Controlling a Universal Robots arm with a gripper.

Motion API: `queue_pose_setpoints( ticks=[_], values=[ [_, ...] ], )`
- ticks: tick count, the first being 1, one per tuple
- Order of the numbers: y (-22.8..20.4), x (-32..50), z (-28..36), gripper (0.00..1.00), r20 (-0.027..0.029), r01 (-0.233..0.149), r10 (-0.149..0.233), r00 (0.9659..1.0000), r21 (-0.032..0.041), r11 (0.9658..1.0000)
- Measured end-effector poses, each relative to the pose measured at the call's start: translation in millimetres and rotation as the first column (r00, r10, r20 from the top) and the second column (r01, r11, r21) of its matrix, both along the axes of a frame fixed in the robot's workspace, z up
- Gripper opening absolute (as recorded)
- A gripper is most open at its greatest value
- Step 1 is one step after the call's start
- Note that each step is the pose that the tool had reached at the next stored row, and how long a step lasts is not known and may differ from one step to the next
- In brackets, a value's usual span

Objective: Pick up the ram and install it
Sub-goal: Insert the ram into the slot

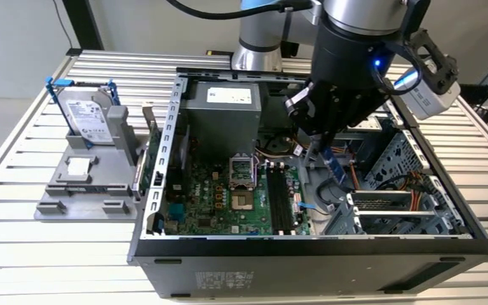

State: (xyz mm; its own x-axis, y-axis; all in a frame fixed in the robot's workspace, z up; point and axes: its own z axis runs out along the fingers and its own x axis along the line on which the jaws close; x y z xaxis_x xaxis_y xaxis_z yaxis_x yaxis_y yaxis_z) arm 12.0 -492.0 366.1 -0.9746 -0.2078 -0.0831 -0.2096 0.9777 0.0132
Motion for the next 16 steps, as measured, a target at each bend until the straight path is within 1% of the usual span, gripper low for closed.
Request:
queue_pose_setpoints(
  ticks=[8,16],
  values=[
    [0.0,-0.4,0.0,0.0,0.0,0.001,-0.001,1.0,0.0,1.0],
    [0.0,-0.7,-0.7,0.0,0.0,0.016,-0.016,0.9999,0.0,0.9999]
  ],
)
